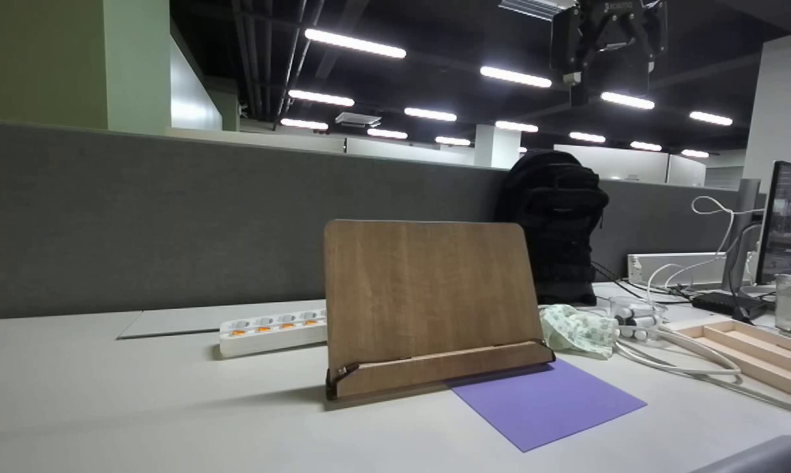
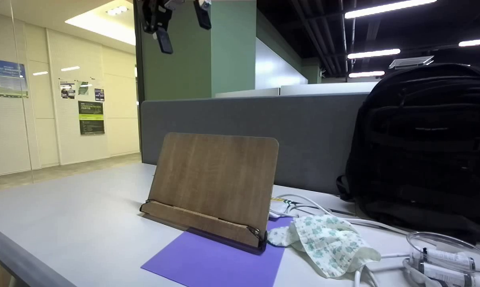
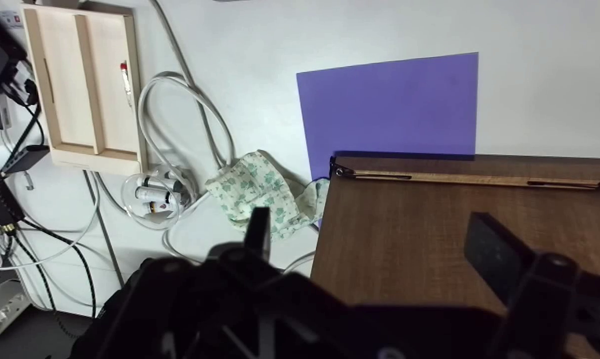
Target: Hang the cloth on the wooden stand
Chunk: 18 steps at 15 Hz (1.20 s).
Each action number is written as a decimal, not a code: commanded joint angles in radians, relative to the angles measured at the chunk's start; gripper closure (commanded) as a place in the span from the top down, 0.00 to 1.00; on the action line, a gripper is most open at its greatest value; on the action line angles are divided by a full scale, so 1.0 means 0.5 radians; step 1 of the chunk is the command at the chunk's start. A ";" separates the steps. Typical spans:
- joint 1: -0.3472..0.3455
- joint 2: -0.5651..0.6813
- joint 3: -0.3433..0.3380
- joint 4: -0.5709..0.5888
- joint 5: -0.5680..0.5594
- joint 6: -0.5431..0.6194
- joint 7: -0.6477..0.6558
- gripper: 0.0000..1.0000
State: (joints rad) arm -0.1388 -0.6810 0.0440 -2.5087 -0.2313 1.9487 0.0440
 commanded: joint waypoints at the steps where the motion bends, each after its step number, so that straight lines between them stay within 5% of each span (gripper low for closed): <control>1: 0.042 0.003 -0.032 0.006 -0.023 -0.012 0.021 1.00; 12: -0.293 0.344 -0.236 0.069 -0.063 0.382 0.312 1.00; 18: -0.282 0.744 -0.368 0.242 0.001 0.457 0.169 1.00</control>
State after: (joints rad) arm -0.3000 -0.4226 -0.1148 -2.4703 -0.2474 2.1683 0.1433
